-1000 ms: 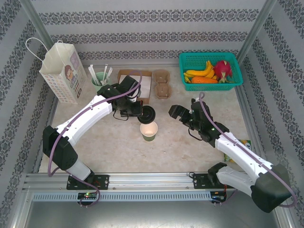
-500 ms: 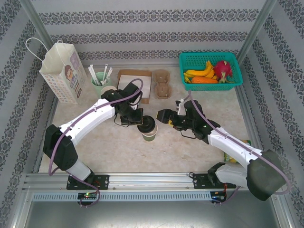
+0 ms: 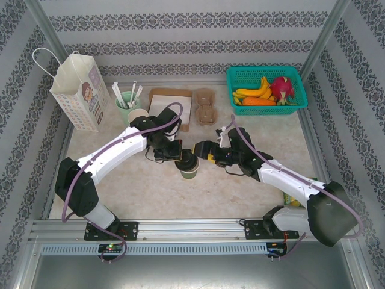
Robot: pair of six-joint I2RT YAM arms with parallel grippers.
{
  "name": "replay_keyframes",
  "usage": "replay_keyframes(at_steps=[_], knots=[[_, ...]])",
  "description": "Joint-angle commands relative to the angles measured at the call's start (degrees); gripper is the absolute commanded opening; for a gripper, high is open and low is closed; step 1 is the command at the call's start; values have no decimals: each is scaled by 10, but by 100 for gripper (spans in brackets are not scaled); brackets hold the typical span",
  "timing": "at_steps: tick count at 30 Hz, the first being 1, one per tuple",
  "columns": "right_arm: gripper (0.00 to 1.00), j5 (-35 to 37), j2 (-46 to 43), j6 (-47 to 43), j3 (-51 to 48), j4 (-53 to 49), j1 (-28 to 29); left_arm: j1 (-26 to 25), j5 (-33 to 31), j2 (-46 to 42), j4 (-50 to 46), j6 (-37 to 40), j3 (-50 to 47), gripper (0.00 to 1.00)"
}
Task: Pack the takeout coffee
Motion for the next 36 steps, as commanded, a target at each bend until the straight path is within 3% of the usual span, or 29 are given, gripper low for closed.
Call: replay_keyframes(at_steps=[1,16,36], knots=[[98,-18,9,-4,-6,22,9,-13,7,-11,21,-8,-10,0],[98,-35,44,-27,16,23,24,-15,14,5,40,-10,-19,0],[98,-26,48,-38,22,12,27,-24,-27,28,-29,20,25,0]])
